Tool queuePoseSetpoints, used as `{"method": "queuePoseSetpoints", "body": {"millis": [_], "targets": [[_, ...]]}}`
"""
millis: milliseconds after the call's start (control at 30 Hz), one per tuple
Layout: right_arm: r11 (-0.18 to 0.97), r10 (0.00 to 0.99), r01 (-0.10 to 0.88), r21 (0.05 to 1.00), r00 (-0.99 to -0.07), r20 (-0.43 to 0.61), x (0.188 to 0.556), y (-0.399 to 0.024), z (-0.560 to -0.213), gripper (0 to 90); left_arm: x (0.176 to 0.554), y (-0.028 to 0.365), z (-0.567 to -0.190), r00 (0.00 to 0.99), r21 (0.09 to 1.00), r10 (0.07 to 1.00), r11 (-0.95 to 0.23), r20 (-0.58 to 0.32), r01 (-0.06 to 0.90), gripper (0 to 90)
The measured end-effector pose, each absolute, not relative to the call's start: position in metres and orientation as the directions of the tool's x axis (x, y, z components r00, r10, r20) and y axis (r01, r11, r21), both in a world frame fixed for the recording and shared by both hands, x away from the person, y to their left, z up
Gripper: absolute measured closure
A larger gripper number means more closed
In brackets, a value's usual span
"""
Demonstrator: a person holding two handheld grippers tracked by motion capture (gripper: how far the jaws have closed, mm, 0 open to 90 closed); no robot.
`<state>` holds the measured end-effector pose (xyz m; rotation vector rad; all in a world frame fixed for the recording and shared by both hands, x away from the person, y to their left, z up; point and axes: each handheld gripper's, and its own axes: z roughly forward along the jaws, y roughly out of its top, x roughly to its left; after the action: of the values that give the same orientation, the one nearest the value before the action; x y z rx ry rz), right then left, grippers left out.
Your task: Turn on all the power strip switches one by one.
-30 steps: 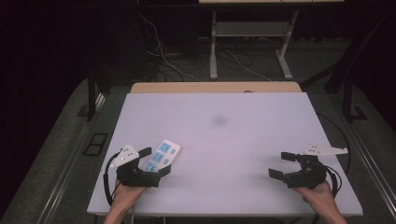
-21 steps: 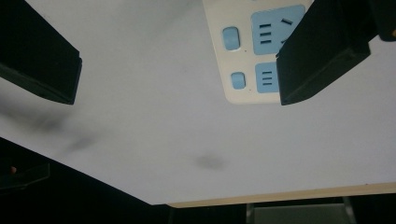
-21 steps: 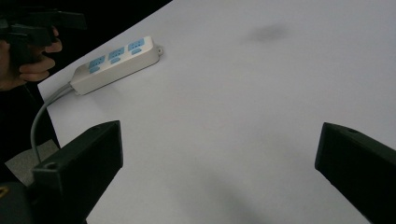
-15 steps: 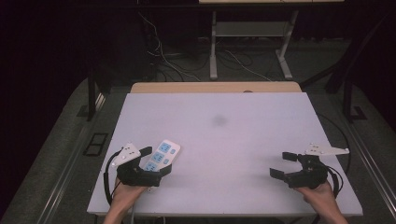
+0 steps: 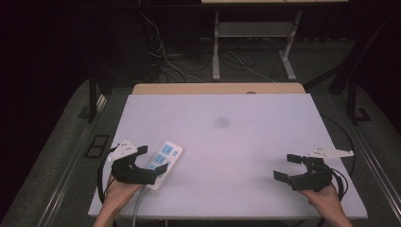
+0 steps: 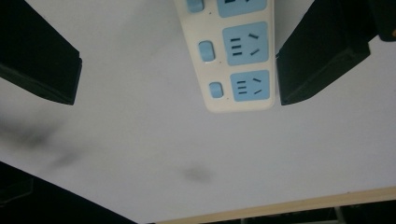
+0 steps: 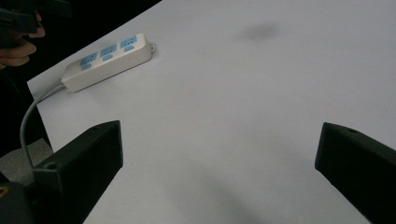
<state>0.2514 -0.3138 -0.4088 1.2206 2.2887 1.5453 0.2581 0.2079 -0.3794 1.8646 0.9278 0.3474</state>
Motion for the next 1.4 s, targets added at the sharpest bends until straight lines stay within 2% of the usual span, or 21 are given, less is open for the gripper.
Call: {"method": "queuePoseSetpoints", "body": {"millis": [400, 867, 1267, 1400], "targets": [[0.154, 0.676, 0.552, 0.82, -0.664, 0.32, 0.252, -0.314, -0.41, 0.7, 0.268, 0.22, -0.387, 0.646, 0.822, 0.742, -0.247, -0.181, 0.514, 0.0], [0.159, 0.678, 0.554, 0.817, -0.663, 0.318, 0.252, -0.314, -0.411, 0.7, 0.273, 0.218, -0.391, 0.682, 0.764, 0.708, -0.335, -0.182, 0.551, 0.2], [0.16, 0.678, 0.558, 0.814, -0.662, 0.32, 0.253, -0.314, -0.412, 0.7, 0.275, 0.213, -0.387, 0.722, 0.715, 0.672, -0.423, -0.164, 0.556, 6.6], [0.164, 0.676, 0.556, 0.814, -0.665, 0.318, 0.253, -0.313, -0.412, 0.7, 0.276, 0.213, -0.386, 0.731, 0.701, 0.665, -0.447, -0.156, 0.556, 13.0]]}}
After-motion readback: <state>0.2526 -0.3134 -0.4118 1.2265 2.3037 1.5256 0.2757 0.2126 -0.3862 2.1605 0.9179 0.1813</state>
